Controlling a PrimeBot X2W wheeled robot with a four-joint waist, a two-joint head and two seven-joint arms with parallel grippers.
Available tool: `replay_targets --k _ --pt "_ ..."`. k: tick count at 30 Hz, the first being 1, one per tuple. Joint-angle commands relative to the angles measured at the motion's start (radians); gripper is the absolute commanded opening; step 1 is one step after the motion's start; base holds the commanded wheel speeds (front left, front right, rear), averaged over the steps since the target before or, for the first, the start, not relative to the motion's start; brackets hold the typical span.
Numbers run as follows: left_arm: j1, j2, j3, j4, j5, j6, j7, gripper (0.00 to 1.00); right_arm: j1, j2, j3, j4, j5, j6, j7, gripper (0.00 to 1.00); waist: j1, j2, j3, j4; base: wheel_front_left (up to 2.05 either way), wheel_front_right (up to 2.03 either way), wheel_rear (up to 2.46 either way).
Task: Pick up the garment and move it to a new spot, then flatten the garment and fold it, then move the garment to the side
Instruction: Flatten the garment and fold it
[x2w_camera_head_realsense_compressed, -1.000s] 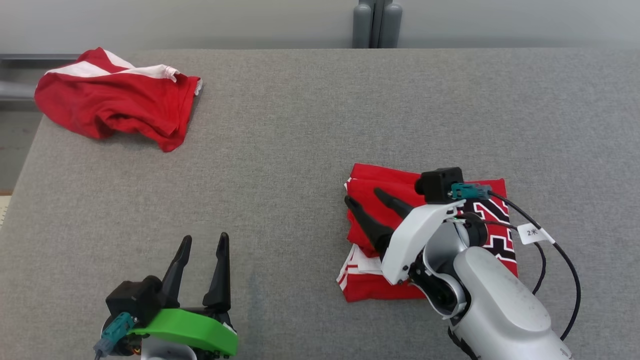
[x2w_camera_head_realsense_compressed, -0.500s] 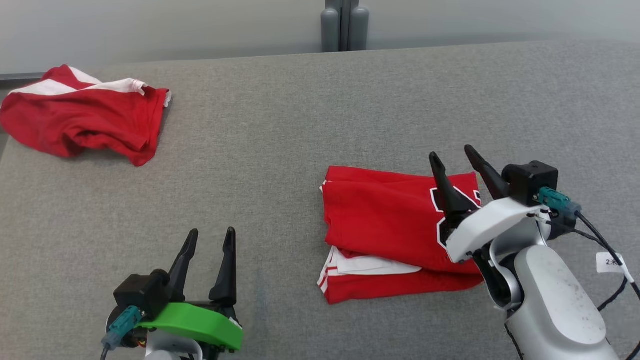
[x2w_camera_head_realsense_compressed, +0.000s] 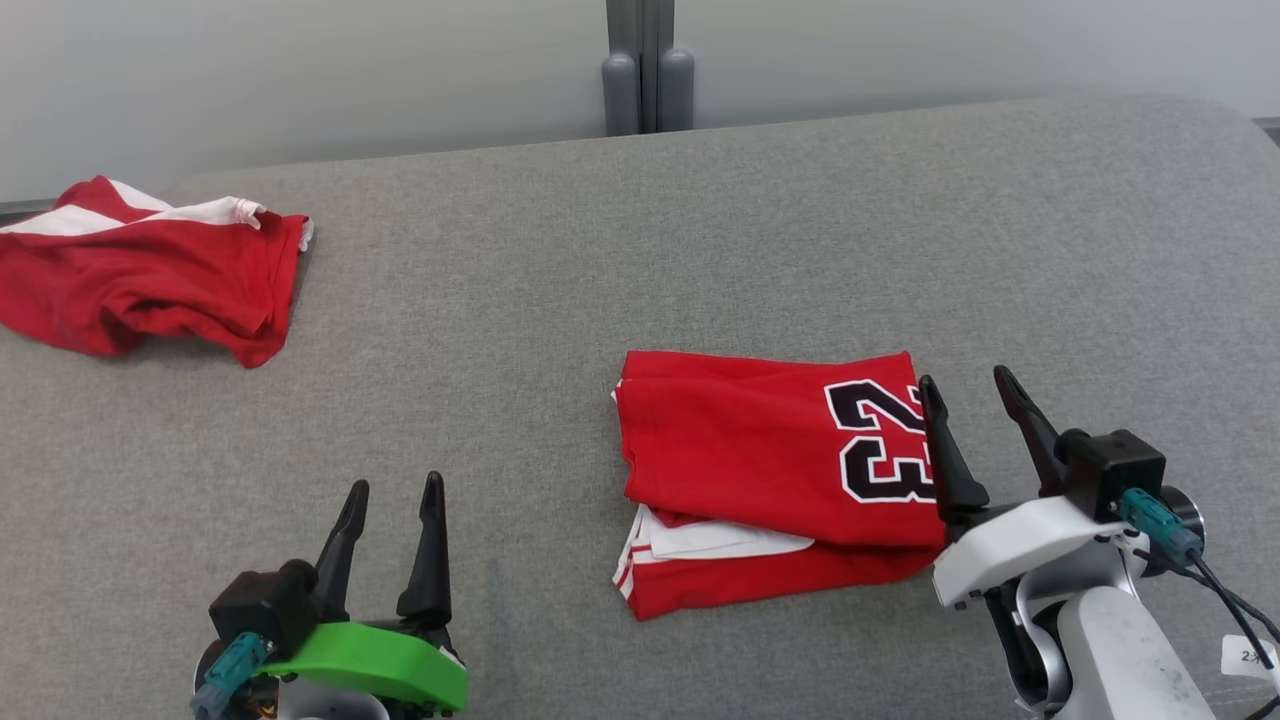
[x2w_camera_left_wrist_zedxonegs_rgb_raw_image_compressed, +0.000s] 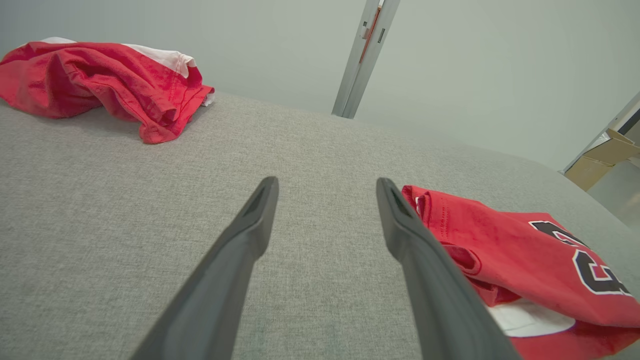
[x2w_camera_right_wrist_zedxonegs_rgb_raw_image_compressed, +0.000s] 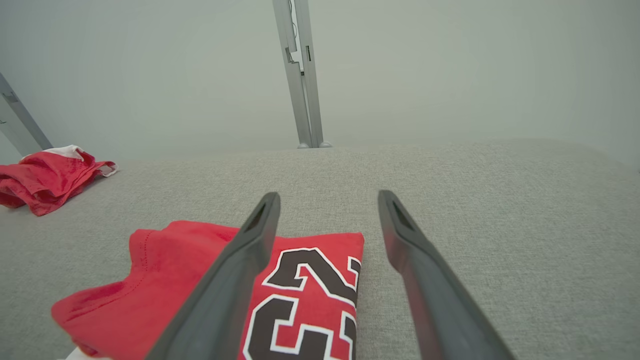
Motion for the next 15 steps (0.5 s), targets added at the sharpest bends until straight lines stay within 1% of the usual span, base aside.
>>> replay_targets --k 1,4,15 --pt "0.014 -0.003 0.011 0.004 0.014 -0.002 -0.007 1.00 0.019 0.000 -0.010 0.000 -0.011 0.000 -0.014 1.00 0.0000 -0.0001 -0.015 -0.007 0.00 0.00 0.00" --pt "0.030 -0.006 0.028 0.007 0.021 -0.005 -0.008 1.00 0.041 0.003 -0.022 -0.003 0.000 0.000 -0.031 1.00 0.0000 -0.0001 -0.028 -0.010 0.00 0.00 0.00" --pt "0.062 -0.028 0.090 0.001 0.069 -0.025 -0.008 1.00 0.070 0.003 -0.009 0.004 0.032 0.000 -0.064 1.00 0.0000 -0.0001 -0.058 -0.015 0.00 0.00 0.00"
